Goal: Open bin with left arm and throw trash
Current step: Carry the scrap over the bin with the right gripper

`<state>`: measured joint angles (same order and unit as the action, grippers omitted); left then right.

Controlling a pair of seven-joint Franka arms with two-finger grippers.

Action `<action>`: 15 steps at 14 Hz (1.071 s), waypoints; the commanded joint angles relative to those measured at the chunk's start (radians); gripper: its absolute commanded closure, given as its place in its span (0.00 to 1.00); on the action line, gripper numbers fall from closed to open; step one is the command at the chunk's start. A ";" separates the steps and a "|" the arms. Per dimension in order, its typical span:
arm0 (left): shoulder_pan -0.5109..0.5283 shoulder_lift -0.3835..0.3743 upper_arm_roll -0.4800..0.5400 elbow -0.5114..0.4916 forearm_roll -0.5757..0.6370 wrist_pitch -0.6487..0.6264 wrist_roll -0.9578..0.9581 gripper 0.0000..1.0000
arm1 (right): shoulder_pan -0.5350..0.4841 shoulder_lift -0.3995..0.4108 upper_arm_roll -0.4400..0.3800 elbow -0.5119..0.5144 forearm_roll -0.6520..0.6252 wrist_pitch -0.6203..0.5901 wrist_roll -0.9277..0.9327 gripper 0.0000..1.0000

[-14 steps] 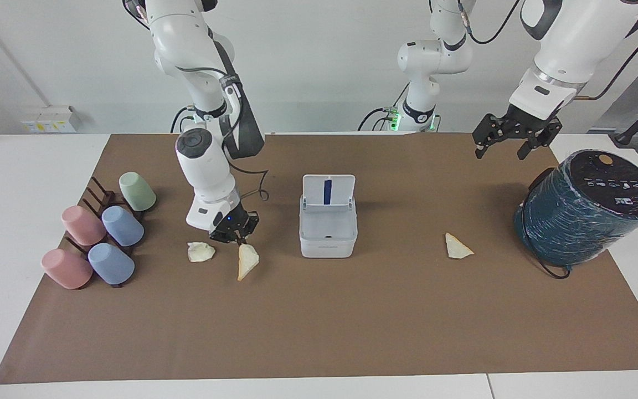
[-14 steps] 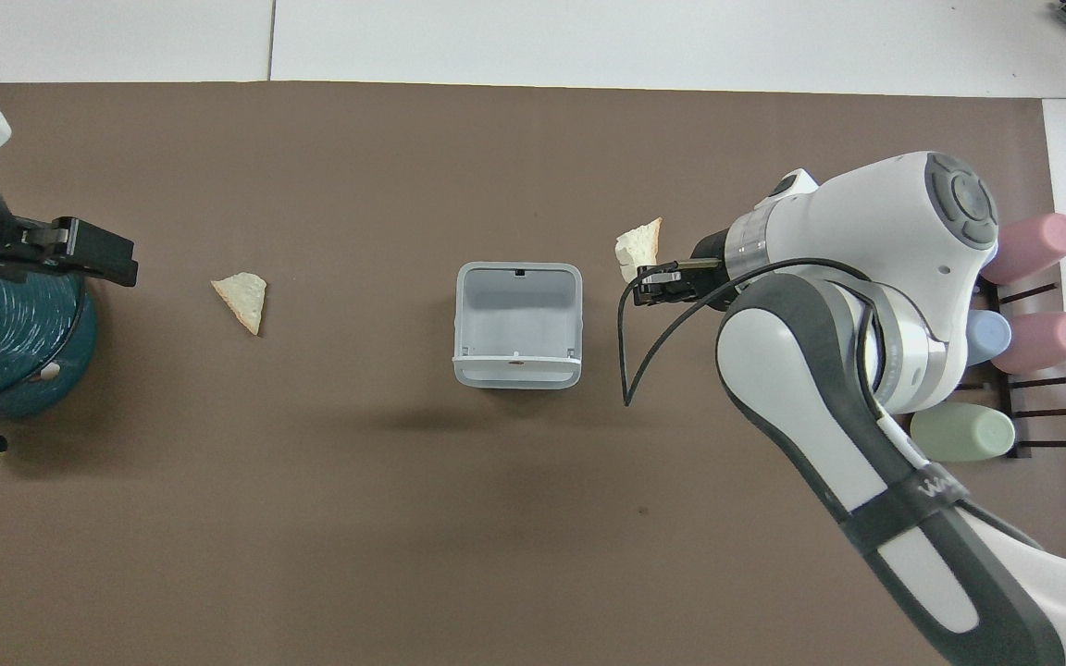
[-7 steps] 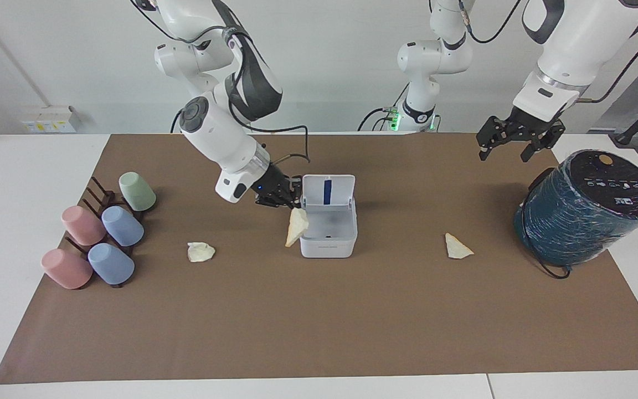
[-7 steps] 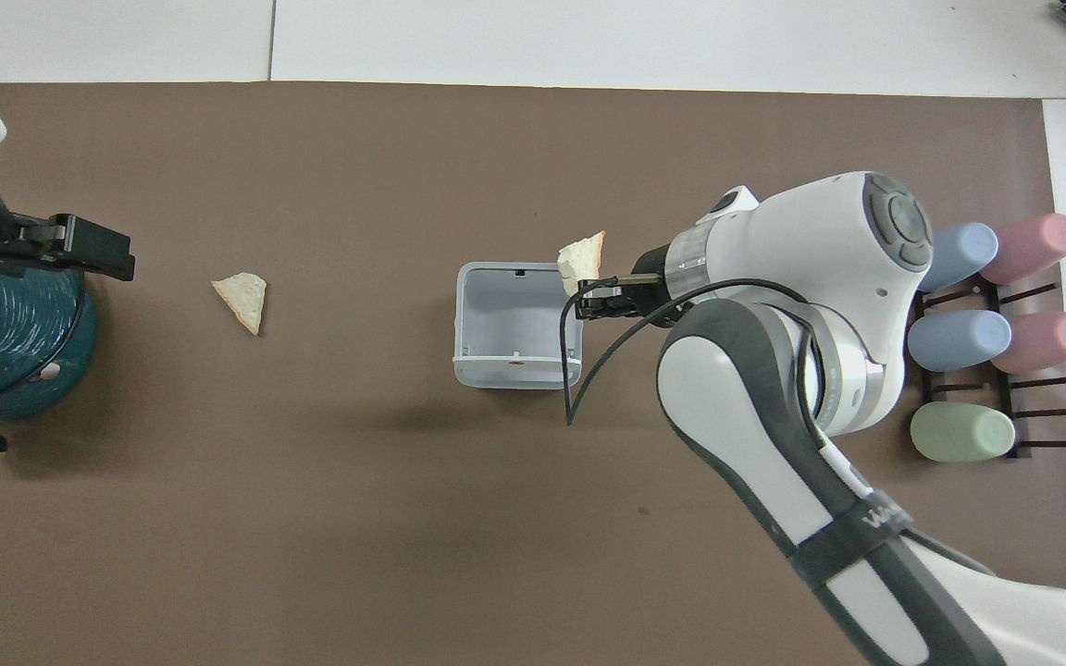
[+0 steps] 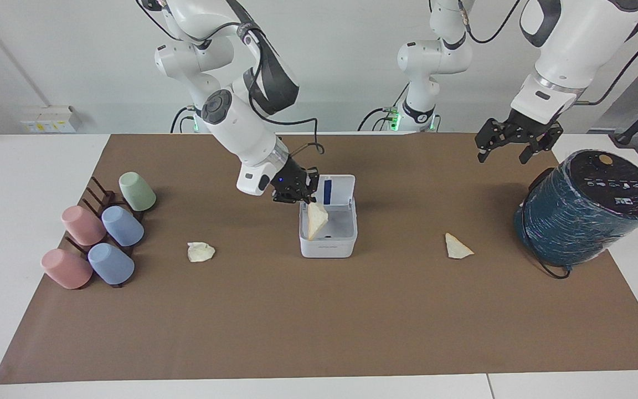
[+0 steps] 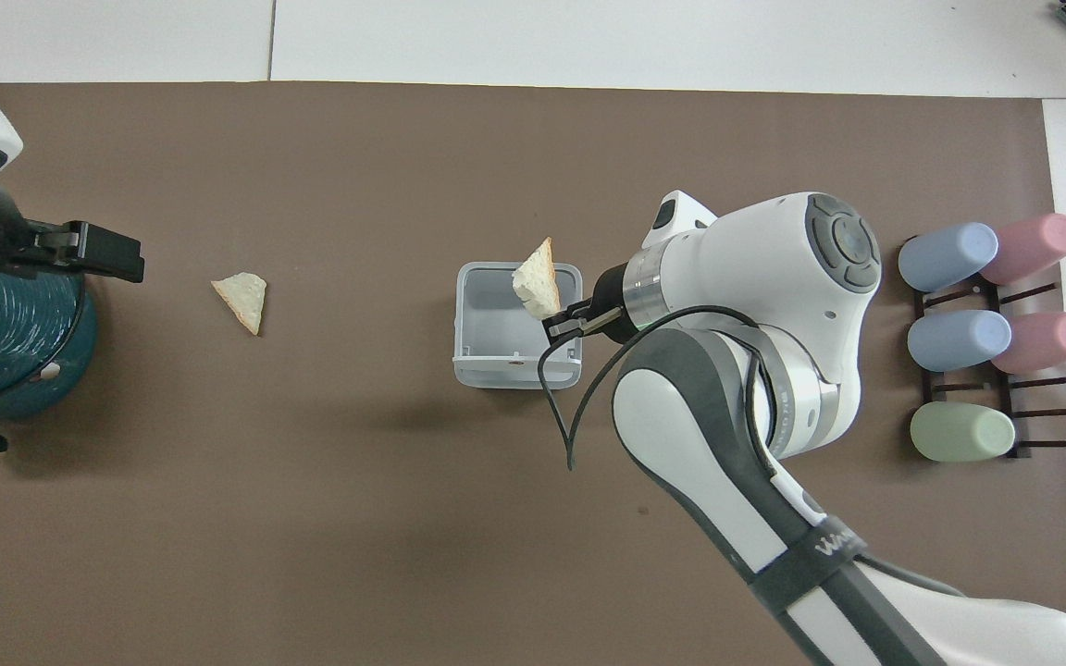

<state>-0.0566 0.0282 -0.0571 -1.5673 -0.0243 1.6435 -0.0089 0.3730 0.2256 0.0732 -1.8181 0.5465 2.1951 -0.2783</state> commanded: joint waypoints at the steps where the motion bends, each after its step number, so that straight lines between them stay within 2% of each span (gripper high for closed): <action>1: 0.008 -0.044 -0.003 -0.057 0.012 0.035 0.015 0.00 | -0.006 0.024 0.003 -0.001 -0.019 0.005 -0.195 1.00; 3: 0.008 -0.045 -0.004 -0.057 0.012 0.035 0.015 0.00 | -0.008 0.032 0.003 -0.001 -0.071 0.009 -0.313 1.00; 7: 0.008 -0.044 -0.004 -0.059 0.010 0.036 0.017 0.00 | 0.009 0.032 0.003 -0.001 -0.131 0.034 -0.322 1.00; 10: 0.008 -0.045 -0.003 -0.059 0.010 0.038 0.017 0.00 | 0.021 0.032 0.003 -0.003 -0.131 0.040 -0.312 1.00; 11: 0.009 -0.044 -0.003 -0.059 0.010 0.039 0.017 0.00 | 0.024 0.029 0.003 -0.010 -0.129 0.038 -0.311 0.95; 14: 0.009 -0.044 -0.003 -0.060 0.010 0.041 0.017 0.00 | 0.029 0.029 0.003 -0.012 -0.129 0.041 -0.254 0.05; 15: 0.009 -0.044 -0.003 -0.060 0.010 0.041 0.017 0.00 | 0.029 0.029 0.003 -0.012 -0.129 0.051 -0.254 0.00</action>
<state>-0.0566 0.0183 -0.0567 -1.5806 -0.0243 1.6552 -0.0084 0.3993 0.2590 0.0735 -1.8184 0.4304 2.2222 -0.5603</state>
